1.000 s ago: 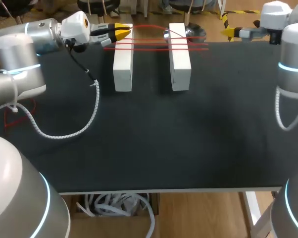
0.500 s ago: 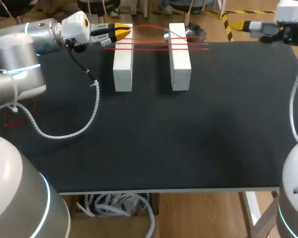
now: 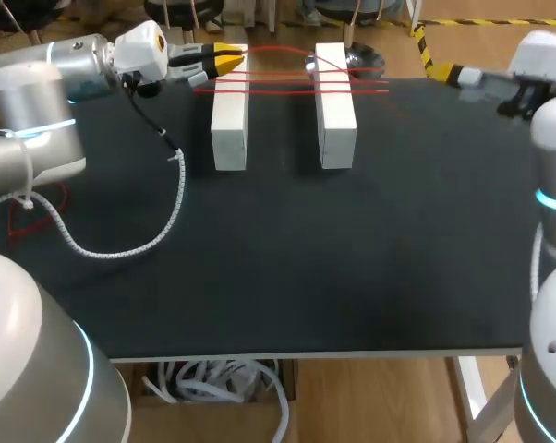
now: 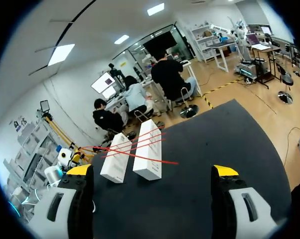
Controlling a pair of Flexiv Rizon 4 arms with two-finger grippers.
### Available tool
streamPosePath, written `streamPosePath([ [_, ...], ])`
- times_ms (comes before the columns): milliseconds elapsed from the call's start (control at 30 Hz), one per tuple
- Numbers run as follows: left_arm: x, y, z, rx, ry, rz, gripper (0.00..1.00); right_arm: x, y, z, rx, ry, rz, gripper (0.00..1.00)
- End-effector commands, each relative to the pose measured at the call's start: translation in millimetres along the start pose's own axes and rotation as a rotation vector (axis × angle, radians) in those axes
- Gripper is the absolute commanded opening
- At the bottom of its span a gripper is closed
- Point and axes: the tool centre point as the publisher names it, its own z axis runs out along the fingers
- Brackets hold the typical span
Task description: Grab the tape and strap the tape.
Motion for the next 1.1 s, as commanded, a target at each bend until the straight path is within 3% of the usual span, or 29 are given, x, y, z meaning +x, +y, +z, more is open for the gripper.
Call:
streamPosePath([
  [33, 0.2, 1.0, 0.1, 0.002, -0.001, 0.001, 0.00, 6.8, -27.9, 12.7, -0.532, -0.103, 0.007, 1.00],
  [367, 0.2, 1.0, 0.1, 0.002, -0.001, 0.001, 0.00, 10.6, -52.0, 14.4, -0.694, -0.185, 0.039, 1.00],
  [533, 0.2, 1.0, 0.1, 0.002, -0.001, 0.001, 0.00, 7.7, -59.8, 10.7, -0.690, -0.175, 0.030, 1.00],
  [633, 0.2, 1.0, 0.1, 0.002, -0.001, 0.001, 0.00, 4.6, -58.8, 11.2, -0.584, -0.150, 0.036, 1.00],
  [1100, 0.2, 1.0, 0.1, 0.002, -0.001, 0.001, 0.00, 4.6, -58.8, 11.2, -0.584, -0.150, 0.036, 1.00],
])
